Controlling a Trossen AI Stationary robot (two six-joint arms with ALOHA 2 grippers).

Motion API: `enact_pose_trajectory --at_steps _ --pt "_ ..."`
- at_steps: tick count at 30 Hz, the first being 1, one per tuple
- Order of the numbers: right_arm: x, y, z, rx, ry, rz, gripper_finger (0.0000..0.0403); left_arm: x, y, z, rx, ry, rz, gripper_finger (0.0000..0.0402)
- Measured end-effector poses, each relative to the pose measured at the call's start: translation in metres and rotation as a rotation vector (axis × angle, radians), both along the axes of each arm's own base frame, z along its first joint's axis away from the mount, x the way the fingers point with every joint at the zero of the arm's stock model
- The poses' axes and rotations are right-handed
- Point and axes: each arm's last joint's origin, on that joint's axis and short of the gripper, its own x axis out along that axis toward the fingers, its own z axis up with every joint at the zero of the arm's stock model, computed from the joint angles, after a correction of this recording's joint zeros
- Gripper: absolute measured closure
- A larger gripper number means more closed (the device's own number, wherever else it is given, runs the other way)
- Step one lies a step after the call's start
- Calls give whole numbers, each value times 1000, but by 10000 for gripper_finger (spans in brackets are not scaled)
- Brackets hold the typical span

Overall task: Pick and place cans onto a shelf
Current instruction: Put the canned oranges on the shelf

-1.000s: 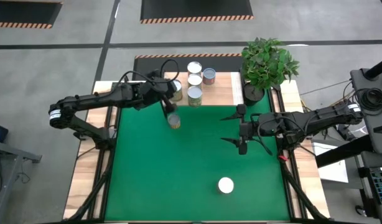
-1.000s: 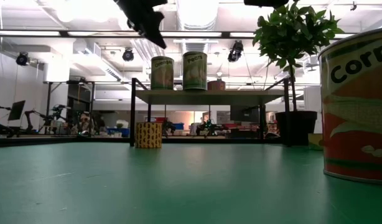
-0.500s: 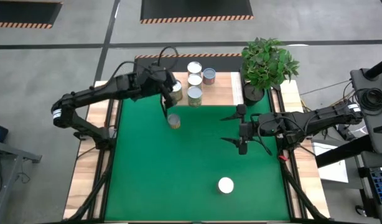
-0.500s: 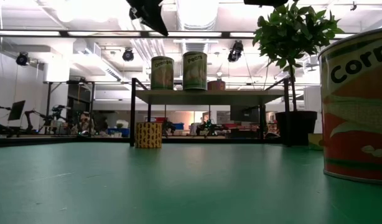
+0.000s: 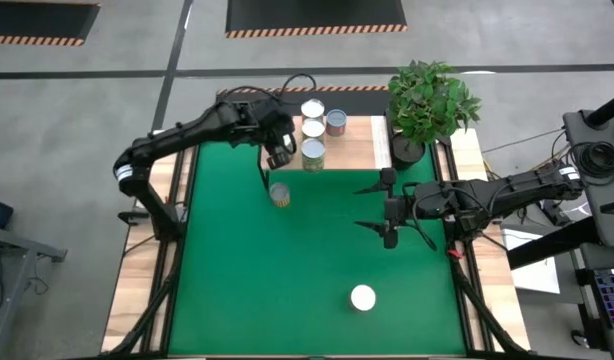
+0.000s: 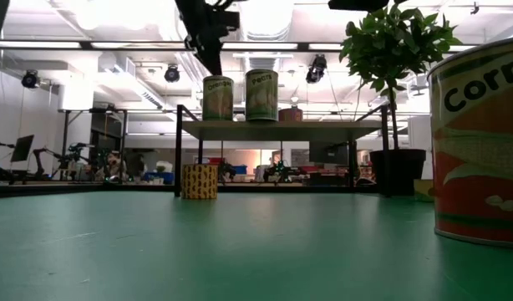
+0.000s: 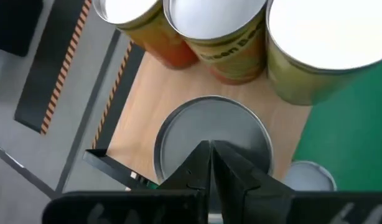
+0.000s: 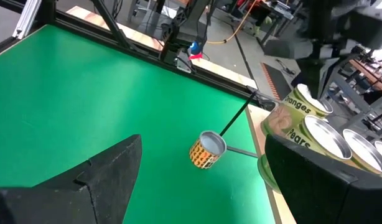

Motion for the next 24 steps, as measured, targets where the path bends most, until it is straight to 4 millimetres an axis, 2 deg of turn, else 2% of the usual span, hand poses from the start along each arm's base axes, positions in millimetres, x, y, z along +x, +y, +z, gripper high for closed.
enact_pose_trajectory --at_steps 8,14,24 --pt "0 0 0 0 0 0 76 6 11 -10 31 41 14 402" --pt "0 0 0 0 -1 0 76 5 24 -10 86 37 39 402" --pt "0 0 0 0 0 0 76 5 55 -17 112 12 85 401"
